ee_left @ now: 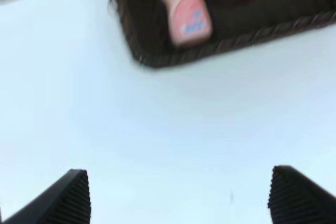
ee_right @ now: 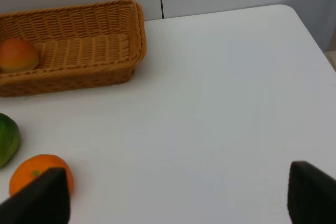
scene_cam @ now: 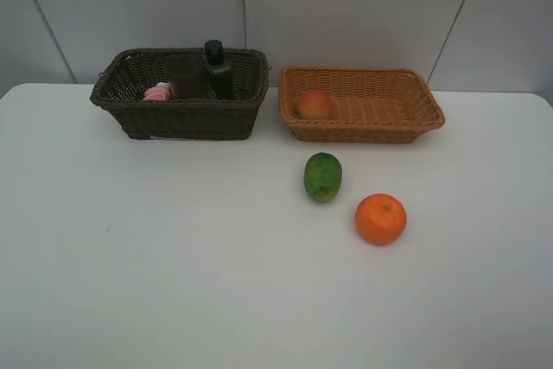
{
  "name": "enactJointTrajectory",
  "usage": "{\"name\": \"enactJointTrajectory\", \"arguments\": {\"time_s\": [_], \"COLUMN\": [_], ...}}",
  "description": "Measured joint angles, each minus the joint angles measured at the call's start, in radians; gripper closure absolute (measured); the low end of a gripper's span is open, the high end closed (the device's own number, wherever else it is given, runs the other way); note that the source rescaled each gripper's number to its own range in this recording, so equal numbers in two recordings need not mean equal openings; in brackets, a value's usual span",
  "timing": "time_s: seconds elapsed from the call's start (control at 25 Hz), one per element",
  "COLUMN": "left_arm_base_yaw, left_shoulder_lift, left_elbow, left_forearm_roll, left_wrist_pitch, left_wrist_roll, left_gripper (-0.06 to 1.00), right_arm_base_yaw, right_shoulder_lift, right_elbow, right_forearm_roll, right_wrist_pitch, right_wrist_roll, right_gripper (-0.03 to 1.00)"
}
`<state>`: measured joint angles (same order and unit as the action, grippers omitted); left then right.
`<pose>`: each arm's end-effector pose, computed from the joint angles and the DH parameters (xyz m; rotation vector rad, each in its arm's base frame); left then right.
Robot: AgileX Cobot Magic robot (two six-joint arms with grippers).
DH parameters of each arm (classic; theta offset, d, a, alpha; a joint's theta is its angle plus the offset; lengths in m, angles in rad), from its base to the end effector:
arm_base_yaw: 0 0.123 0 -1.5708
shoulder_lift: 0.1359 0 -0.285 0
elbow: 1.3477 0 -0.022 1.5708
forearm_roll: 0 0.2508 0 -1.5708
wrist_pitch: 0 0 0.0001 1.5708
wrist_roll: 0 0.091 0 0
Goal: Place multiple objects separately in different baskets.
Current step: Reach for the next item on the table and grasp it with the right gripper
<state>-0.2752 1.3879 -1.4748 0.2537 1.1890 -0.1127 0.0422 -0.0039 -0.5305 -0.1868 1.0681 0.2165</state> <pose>0.2726 -0.0549 0.3981 0.2412 2.5319 0.1893 -0.0096 -0.0152 0.2862 0.1876 1.9953 -0.0568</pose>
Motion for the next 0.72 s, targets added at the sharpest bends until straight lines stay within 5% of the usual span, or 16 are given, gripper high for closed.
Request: {"name": "enactJointTrajectory", "arguments": {"time_s": [0.24, 0.72], "left_arm_base_yaw": [0.137, 0.403], "left_shoulder_lift": [-0.304, -0.890], "left_elbow": [0.273, 0.626], "left_forearm_roll": [-0.032, -0.286], "left_wrist_pitch": [0.001, 0.008], "left_wrist_roll": [-0.002, 0.038], "left_gripper": [0.05, 0.05], "right_arm_base_yaw": [0.000, 0.000], "right_shoulder_lift": [0.000, 0.000], "right_elbow": [0.000, 0.000], "right_forearm_roll": [0.000, 0.000], "right_wrist_pitch": [0.000, 0.000], "right_wrist_roll": [0.000, 0.000], "right_gripper": [0.22, 0.22]}}
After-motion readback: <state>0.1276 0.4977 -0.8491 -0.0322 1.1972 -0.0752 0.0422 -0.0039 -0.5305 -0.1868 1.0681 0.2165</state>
